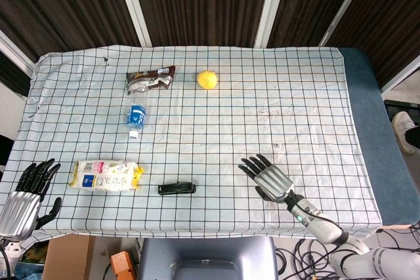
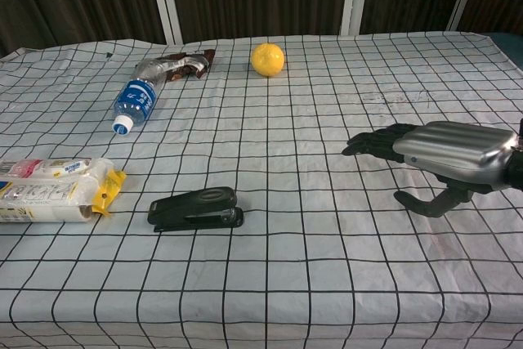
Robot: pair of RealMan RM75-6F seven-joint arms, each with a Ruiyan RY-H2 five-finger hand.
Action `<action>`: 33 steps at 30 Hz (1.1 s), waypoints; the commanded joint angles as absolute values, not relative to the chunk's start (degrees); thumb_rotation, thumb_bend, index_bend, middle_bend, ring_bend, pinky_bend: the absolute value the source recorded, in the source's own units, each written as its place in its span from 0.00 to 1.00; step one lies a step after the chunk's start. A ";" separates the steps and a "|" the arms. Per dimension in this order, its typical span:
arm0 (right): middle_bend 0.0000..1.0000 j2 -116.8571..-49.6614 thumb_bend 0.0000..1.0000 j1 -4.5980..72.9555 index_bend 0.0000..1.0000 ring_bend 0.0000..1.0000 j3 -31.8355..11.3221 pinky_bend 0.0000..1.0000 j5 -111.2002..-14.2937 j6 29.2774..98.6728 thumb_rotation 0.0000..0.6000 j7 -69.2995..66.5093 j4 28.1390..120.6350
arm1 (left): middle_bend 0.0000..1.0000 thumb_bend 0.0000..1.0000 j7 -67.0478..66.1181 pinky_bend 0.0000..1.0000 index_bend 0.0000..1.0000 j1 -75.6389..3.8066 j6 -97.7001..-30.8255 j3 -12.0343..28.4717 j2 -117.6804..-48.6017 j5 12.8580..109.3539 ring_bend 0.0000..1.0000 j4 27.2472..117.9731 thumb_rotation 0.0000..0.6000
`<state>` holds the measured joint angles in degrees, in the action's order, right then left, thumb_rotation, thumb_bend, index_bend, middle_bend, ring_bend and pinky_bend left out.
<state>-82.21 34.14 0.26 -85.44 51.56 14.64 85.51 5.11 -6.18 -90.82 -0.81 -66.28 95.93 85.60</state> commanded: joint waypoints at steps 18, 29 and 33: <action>0.00 -81.03 0.73 32.96 0.09 0.00 -3.13 0.00 -75.53 51.03 1.00 14.18 74.29 | 0.00 0.48 4.24 0.06 0.00 -6.80 -89.43 -1.13 -66.80 96.31 0.01 85.65 1.00; 0.00 -83.16 0.77 33.25 0.13 0.00 -3.30 0.00 -72.53 47.96 1.00 13.34 67.52 | 0.00 0.47 5.19 0.07 0.00 -7.12 -89.13 -1.22 -66.72 96.42 0.00 85.56 1.00; 0.00 -83.67 0.77 33.40 0.14 0.00 -3.26 0.00 -72.85 47.88 1.00 12.78 67.13 | 0.00 0.48 5.46 0.07 0.00 -7.07 -89.36 -1.20 -66.61 96.44 0.00 85.52 1.00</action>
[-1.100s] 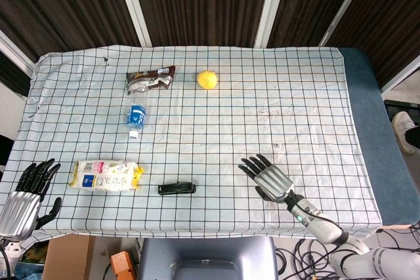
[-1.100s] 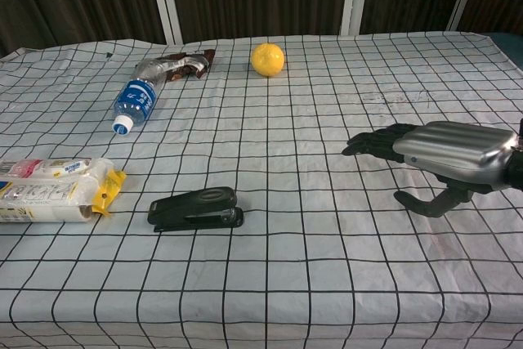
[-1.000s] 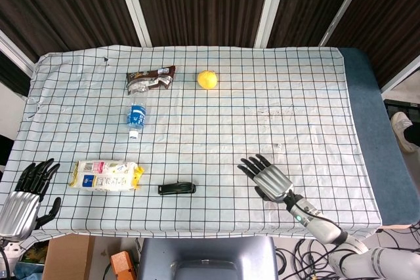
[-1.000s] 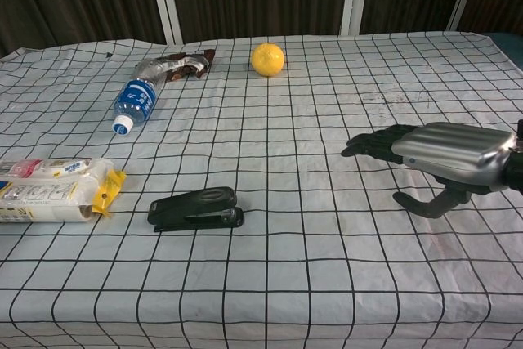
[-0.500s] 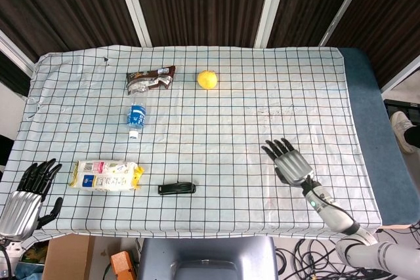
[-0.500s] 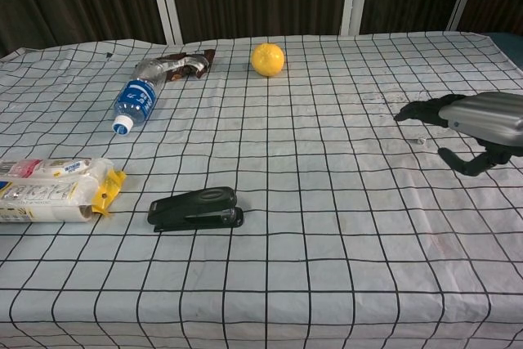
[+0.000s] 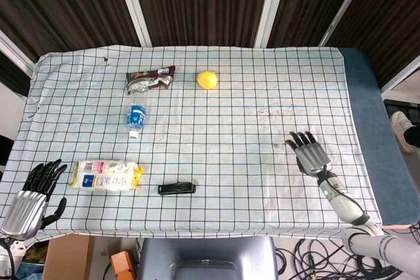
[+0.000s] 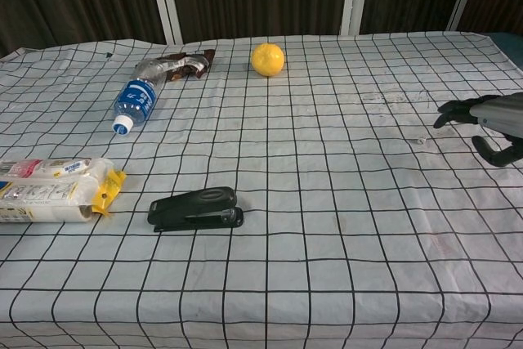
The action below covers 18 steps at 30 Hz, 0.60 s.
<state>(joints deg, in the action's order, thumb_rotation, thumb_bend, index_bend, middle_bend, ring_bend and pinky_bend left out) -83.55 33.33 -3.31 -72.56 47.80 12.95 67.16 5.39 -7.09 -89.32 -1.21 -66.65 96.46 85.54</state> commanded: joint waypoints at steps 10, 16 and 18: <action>0.00 -84.48 0.77 33.74 0.13 0.00 -3.03 0.00 -72.70 47.25 1.00 13.40 67.50 | 0.00 0.48 5.77 0.07 0.00 -6.97 -89.36 -1.39 -66.31 96.40 0.00 85.63 1.00; 0.00 -85.20 0.77 34.08 0.10 0.00 -3.14 0.00 -72.31 46.94 1.00 14.10 67.24 | 0.00 0.47 6.21 0.07 0.00 -7.02 -89.38 -1.36 -66.15 96.38 0.00 85.57 1.00; 0.00 -85.26 0.77 34.13 0.09 0.00 -3.07 0.00 -72.09 46.69 1.00 14.32 67.16 | 0.00 0.47 6.36 0.07 0.00 -7.05 -89.33 -1.37 -66.09 96.36 0.00 85.54 1.00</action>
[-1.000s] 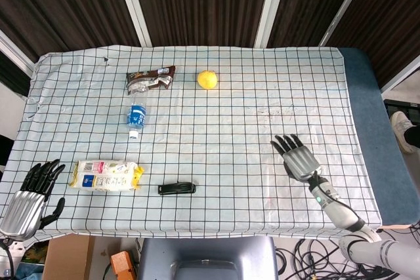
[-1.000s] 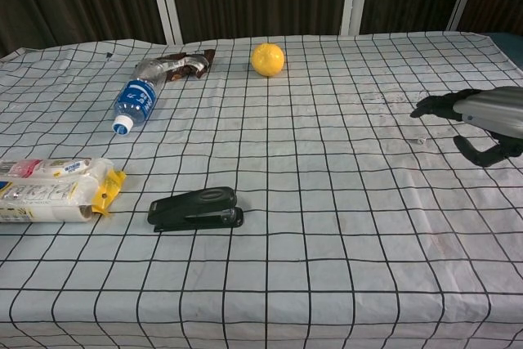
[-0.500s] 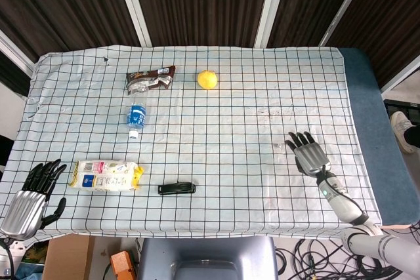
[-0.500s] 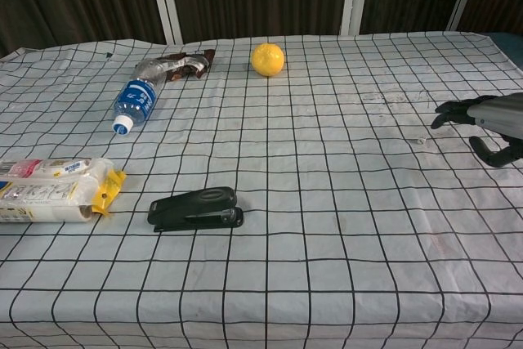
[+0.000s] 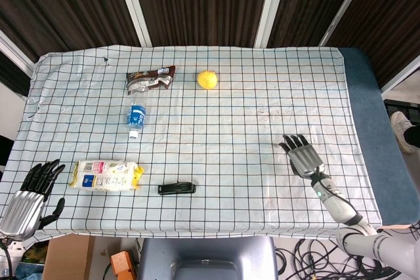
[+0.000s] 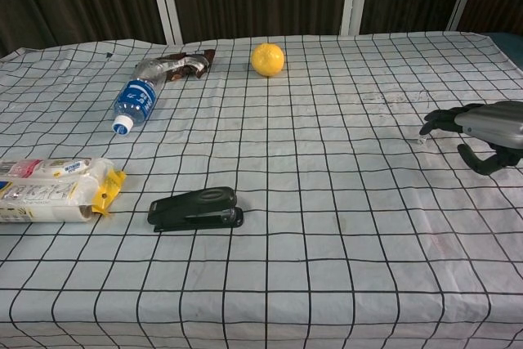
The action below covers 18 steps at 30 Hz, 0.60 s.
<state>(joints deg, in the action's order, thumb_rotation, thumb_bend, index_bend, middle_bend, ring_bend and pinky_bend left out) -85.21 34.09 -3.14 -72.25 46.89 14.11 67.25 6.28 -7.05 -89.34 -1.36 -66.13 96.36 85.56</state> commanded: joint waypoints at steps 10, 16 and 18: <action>0.00 -85.69 0.77 34.15 0.10 0.00 -2.53 0.00 -71.85 46.12 1.00 14.86 67.08 | 0.00 0.47 6.56 0.07 0.00 -7.00 -89.54 -1.43 -65.98 96.51 0.00 85.51 1.00; 0.00 -84.80 0.77 33.52 0.11 0.00 -1.40 0.00 -73.39 47.21 1.00 15.05 68.67 | 0.00 0.47 6.81 0.07 0.00 -6.93 -89.73 -1.51 -65.88 96.63 0.00 85.52 1.00; 0.00 -84.33 0.77 33.16 0.11 0.00 -0.73 0.00 -73.95 47.56 1.00 15.50 69.43 | 0.00 0.47 6.87 0.07 0.00 -6.91 -89.80 -1.56 -65.83 96.74 0.00 85.51 1.00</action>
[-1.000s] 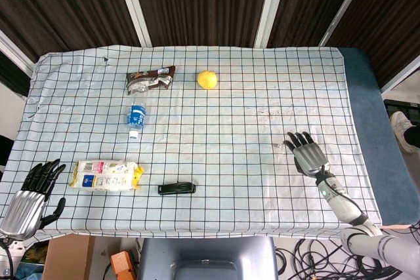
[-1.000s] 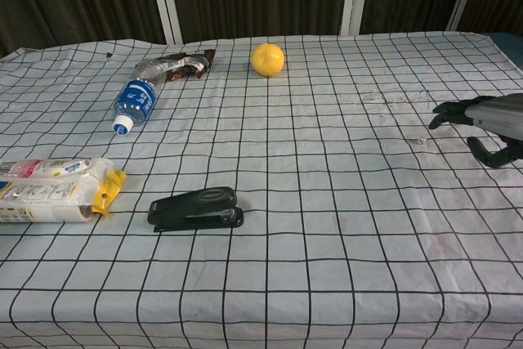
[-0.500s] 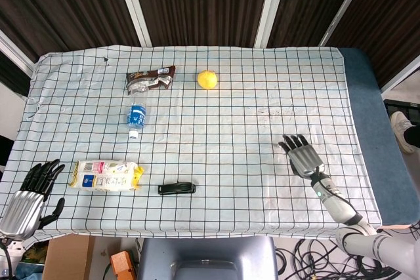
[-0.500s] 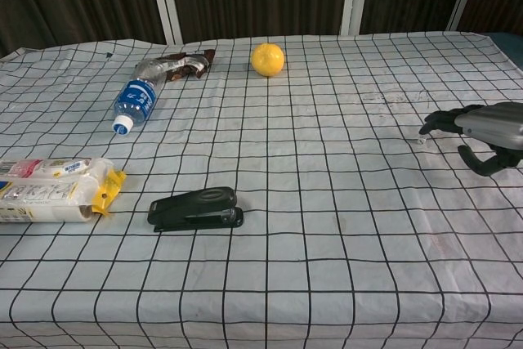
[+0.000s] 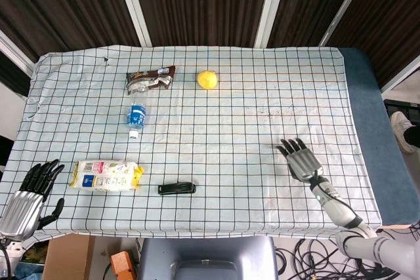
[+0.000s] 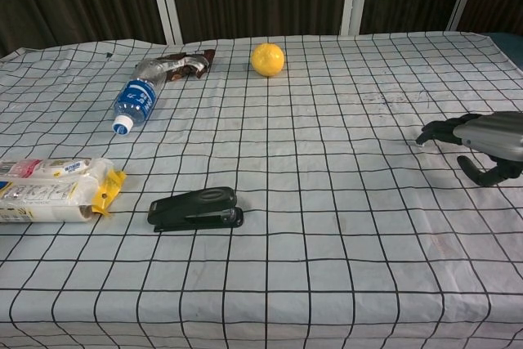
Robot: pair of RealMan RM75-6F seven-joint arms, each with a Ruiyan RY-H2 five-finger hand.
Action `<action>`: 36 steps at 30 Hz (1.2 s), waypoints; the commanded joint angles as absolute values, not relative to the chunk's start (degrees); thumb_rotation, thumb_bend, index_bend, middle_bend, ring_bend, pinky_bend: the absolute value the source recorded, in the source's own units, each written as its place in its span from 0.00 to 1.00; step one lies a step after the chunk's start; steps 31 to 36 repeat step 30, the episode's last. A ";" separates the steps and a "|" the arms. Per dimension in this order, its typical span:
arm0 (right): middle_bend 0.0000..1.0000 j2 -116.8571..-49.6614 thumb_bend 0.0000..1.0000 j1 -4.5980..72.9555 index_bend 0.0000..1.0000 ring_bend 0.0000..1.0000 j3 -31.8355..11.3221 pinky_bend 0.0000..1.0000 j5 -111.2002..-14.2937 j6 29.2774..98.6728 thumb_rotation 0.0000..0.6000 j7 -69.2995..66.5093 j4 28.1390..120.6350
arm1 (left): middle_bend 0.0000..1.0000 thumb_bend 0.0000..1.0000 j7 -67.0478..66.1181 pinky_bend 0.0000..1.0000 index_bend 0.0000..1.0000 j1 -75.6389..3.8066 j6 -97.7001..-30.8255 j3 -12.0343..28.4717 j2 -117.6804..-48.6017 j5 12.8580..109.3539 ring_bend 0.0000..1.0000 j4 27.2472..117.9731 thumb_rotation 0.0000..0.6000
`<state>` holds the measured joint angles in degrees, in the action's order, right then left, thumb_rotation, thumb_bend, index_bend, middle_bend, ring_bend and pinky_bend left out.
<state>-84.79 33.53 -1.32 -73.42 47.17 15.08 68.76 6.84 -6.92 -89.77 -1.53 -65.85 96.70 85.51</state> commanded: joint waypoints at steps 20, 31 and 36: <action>0.00 -68.42 0.56 7.67 0.00 0.00 10.08 0.00 -93.04 93.27 1.00 16.96 90.49 | 0.00 0.47 6.26 0.07 0.00 -6.16 -91.37 -1.59 -65.91 97.21 0.00 85.51 1.00; 0.00 -66.26 0.55 2.83 0.00 0.00 9.07 0.00 -93.38 96.91 1.00 10.29 89.22 | 0.00 0.47 4.06 0.07 0.00 -6.10 -90.97 -1.50 -66.43 96.94 0.00 86.02 1.00; 0.00 -66.26 0.55 2.83 0.00 0.00 9.07 0.00 -93.38 96.91 1.00 10.29 89.22 | 0.00 0.47 4.06 0.07 0.00 -6.10 -90.97 -1.50 -66.43 96.94 0.00 86.02 1.00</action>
